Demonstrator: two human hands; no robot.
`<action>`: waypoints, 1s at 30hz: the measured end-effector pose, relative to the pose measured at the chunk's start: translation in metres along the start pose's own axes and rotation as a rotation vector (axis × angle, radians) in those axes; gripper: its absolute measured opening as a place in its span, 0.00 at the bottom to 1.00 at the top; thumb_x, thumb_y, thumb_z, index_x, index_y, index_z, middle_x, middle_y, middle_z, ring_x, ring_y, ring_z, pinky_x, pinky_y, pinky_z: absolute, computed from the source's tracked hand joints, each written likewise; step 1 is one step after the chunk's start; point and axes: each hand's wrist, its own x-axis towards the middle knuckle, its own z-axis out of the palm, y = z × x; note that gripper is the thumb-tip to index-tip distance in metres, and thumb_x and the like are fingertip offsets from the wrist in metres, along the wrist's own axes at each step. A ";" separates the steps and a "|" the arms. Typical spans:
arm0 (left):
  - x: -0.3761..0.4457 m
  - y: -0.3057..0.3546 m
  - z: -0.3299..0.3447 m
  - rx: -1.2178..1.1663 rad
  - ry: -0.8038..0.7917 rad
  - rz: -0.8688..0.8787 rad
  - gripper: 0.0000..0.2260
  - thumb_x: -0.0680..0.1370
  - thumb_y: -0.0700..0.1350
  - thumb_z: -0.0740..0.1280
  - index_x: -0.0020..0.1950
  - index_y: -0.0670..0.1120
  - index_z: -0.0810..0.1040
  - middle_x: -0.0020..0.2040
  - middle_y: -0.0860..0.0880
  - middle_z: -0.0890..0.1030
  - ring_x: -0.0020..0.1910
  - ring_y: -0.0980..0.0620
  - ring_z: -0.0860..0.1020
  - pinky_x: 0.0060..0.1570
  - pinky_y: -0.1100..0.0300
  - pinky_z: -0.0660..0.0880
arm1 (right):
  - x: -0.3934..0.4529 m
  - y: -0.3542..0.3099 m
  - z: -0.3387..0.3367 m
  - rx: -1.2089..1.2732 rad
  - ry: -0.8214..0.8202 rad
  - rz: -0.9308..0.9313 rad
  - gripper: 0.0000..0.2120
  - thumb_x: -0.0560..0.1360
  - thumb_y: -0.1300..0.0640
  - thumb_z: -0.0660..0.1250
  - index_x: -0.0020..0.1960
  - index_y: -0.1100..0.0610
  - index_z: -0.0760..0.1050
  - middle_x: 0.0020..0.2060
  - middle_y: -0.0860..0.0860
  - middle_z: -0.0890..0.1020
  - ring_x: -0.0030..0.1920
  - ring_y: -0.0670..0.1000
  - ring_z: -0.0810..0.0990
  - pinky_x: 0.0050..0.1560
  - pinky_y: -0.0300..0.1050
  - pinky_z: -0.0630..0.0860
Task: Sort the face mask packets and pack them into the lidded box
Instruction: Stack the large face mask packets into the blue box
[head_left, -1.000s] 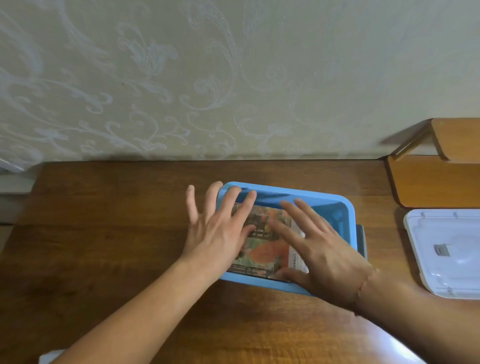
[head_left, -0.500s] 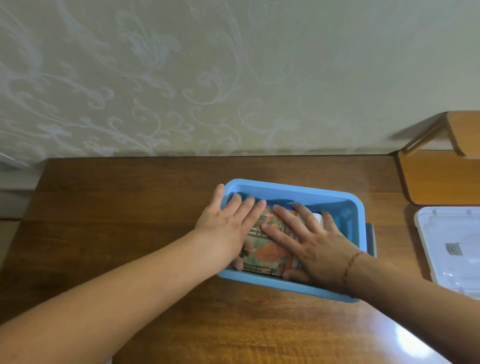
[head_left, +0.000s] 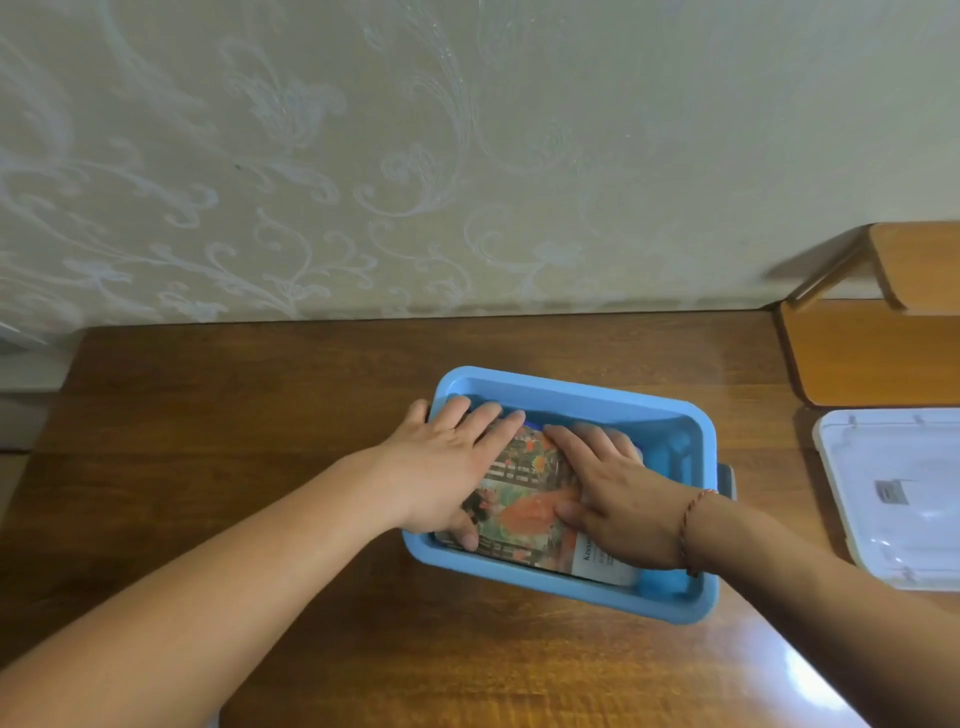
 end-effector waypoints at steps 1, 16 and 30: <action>-0.001 0.000 0.001 -0.020 -0.012 0.012 0.53 0.72 0.62 0.71 0.78 0.52 0.31 0.79 0.53 0.41 0.77 0.46 0.43 0.74 0.39 0.47 | -0.002 -0.001 0.001 0.034 -0.001 -0.002 0.36 0.79 0.45 0.60 0.78 0.48 0.43 0.73 0.46 0.54 0.73 0.52 0.52 0.75 0.52 0.55; -0.011 0.003 0.023 -0.037 0.302 0.026 0.38 0.77 0.70 0.46 0.80 0.49 0.40 0.79 0.50 0.52 0.77 0.49 0.50 0.74 0.43 0.54 | -0.006 -0.002 0.038 1.259 0.255 0.679 0.18 0.74 0.49 0.69 0.58 0.57 0.73 0.48 0.57 0.84 0.47 0.58 0.85 0.49 0.60 0.81; -0.004 0.004 0.037 -0.043 0.485 -0.002 0.36 0.78 0.68 0.41 0.80 0.47 0.45 0.76 0.50 0.61 0.74 0.49 0.60 0.71 0.44 0.63 | -0.003 -0.001 0.047 1.388 0.293 0.639 0.20 0.74 0.55 0.72 0.62 0.61 0.73 0.49 0.60 0.84 0.47 0.60 0.85 0.48 0.56 0.81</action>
